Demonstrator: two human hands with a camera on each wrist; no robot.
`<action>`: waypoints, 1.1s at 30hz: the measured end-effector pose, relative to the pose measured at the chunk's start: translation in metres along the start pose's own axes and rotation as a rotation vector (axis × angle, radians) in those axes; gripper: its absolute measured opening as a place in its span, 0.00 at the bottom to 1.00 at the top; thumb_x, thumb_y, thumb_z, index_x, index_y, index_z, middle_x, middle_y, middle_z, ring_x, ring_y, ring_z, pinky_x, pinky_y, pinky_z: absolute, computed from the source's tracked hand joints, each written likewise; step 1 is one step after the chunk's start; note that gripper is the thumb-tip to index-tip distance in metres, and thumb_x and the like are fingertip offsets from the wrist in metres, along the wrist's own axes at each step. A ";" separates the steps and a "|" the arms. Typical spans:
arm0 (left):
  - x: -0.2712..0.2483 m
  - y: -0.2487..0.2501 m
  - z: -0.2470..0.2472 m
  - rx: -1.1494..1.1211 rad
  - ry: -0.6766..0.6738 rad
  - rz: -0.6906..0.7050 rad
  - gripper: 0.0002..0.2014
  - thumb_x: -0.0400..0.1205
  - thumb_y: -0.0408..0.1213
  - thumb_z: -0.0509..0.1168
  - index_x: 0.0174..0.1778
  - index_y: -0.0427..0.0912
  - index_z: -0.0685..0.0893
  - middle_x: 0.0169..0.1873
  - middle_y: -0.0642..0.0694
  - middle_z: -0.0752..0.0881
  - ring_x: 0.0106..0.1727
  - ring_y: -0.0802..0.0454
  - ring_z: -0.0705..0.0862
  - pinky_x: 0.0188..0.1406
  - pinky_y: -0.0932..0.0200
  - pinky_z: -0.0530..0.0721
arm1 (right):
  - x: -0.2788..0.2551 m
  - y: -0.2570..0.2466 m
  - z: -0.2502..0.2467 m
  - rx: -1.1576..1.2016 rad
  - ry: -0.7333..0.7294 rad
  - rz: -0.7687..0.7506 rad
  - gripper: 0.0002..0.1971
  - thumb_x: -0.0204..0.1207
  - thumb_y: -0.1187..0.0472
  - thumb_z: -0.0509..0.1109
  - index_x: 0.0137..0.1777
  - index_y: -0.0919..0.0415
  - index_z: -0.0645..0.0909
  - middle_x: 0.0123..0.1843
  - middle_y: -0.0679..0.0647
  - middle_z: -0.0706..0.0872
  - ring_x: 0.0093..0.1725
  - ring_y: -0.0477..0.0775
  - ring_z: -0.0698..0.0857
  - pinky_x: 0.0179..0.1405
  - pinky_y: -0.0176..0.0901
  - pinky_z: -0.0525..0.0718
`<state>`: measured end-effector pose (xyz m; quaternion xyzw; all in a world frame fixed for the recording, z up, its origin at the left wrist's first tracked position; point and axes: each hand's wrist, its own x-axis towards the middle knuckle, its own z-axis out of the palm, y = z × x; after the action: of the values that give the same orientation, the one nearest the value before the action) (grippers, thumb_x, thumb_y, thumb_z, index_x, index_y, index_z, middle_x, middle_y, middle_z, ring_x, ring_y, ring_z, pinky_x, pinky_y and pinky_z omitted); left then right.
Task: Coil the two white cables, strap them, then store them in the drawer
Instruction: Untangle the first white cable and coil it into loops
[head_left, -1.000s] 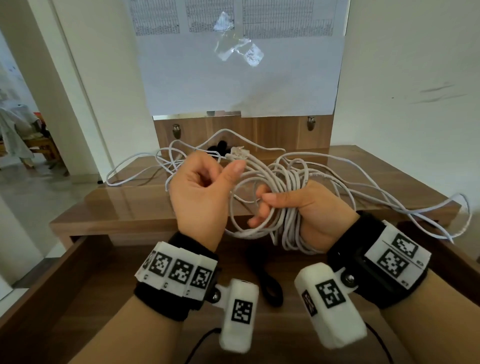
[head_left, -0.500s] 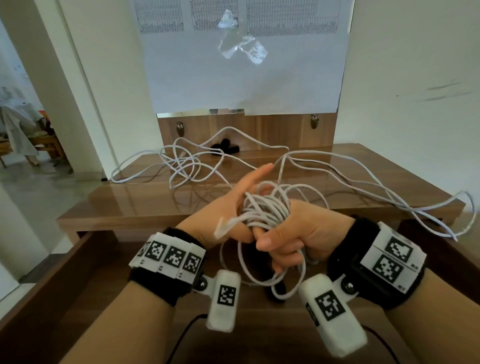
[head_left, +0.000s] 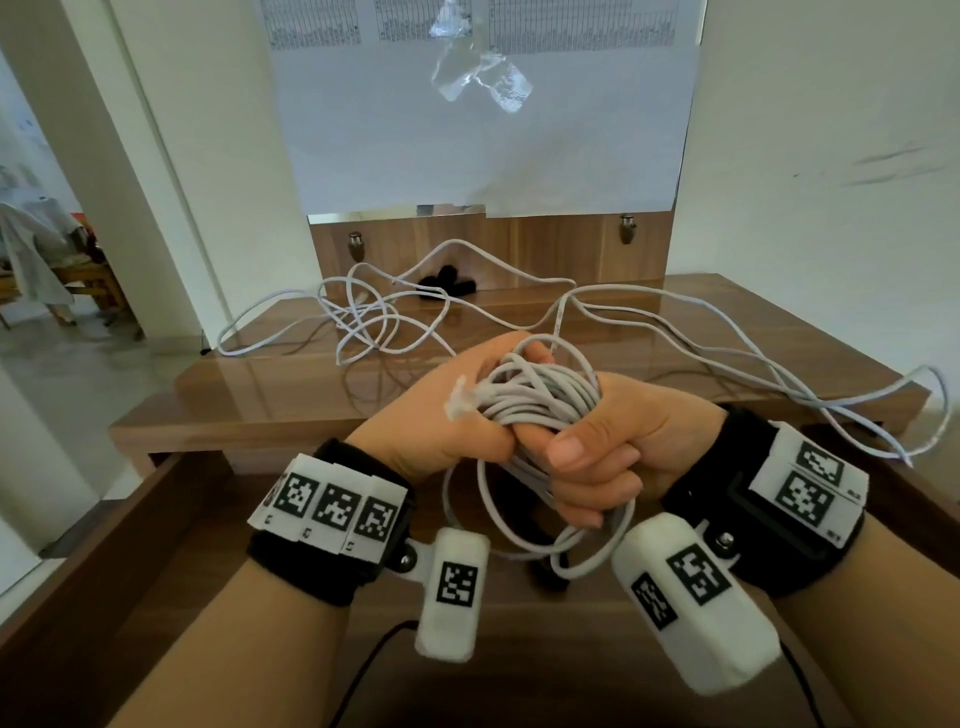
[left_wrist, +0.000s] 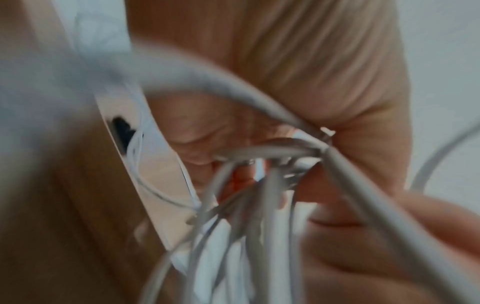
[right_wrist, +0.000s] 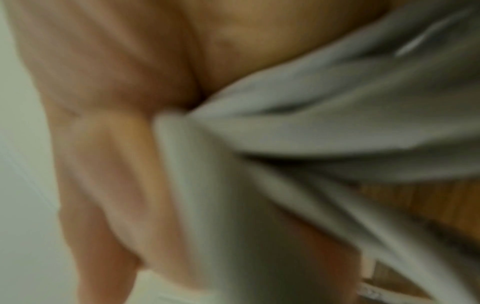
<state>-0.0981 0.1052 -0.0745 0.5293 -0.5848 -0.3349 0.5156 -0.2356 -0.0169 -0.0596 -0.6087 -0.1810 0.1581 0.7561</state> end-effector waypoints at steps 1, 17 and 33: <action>0.002 -0.002 -0.005 0.014 0.045 0.017 0.23 0.67 0.11 0.63 0.57 0.29 0.76 0.44 0.32 0.85 0.47 0.41 0.86 0.52 0.38 0.85 | -0.001 0.000 -0.005 -0.001 0.036 -0.009 0.09 0.73 0.65 0.73 0.36 0.66 0.76 0.20 0.49 0.72 0.19 0.47 0.73 0.31 0.46 0.77; 0.011 -0.014 0.008 -0.584 0.092 -0.146 0.24 0.76 0.21 0.63 0.70 0.26 0.77 0.58 0.30 0.83 0.59 0.37 0.84 0.69 0.41 0.80 | -0.004 -0.006 -0.019 -0.030 0.712 -0.267 0.11 0.73 0.65 0.67 0.31 0.61 0.86 0.19 0.52 0.73 0.19 0.49 0.74 0.27 0.41 0.80; 0.016 0.004 0.018 -0.670 0.495 0.022 0.12 0.80 0.39 0.63 0.34 0.37 0.76 0.16 0.50 0.75 0.16 0.58 0.69 0.18 0.67 0.72 | 0.011 0.014 -0.022 0.188 0.495 -0.336 0.07 0.70 0.66 0.71 0.40 0.72 0.85 0.37 0.62 0.89 0.45 0.61 0.90 0.48 0.51 0.88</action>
<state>-0.1147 0.0877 -0.0714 0.3904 -0.3074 -0.3639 0.7879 -0.2160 -0.0286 -0.0764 -0.5179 -0.0739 -0.1062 0.8456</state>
